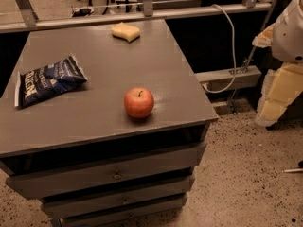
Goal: Move blue chip bag near sponge
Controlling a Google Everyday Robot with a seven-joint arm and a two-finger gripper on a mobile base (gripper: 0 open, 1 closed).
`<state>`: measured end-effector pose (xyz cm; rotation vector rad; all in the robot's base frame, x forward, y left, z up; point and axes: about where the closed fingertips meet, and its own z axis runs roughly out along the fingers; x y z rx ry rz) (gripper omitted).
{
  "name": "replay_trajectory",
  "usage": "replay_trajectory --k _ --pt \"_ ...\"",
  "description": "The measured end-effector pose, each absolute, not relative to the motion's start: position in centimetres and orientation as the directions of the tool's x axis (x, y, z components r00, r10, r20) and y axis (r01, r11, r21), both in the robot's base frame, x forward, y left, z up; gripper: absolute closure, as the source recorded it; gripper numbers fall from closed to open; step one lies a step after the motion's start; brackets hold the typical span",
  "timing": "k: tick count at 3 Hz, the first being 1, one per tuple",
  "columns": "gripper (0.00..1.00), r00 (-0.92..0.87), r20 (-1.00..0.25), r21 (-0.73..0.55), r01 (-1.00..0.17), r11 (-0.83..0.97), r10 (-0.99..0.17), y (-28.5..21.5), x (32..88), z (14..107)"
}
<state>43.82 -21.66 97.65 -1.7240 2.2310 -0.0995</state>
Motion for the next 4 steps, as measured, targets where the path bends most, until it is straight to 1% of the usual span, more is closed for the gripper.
replay_trajectory --k 1,2,3,4 --pt "0.0 -0.221 -0.207 -0.247 -0.931 0.27 -0.953 -21.7 43.8 97.7" --pt "0.0 -0.169 -0.299 -0.257 -0.934 0.25 -0.939 -19.4 45.9 97.1" --pt "0.0 -0.074 -0.435 -0.265 -0.942 0.206 -0.898 -14.7 49.8 96.1" --pt "0.0 0.004 -0.54 -0.27 -0.948 0.169 -0.841 -10.0 52.6 96.1"
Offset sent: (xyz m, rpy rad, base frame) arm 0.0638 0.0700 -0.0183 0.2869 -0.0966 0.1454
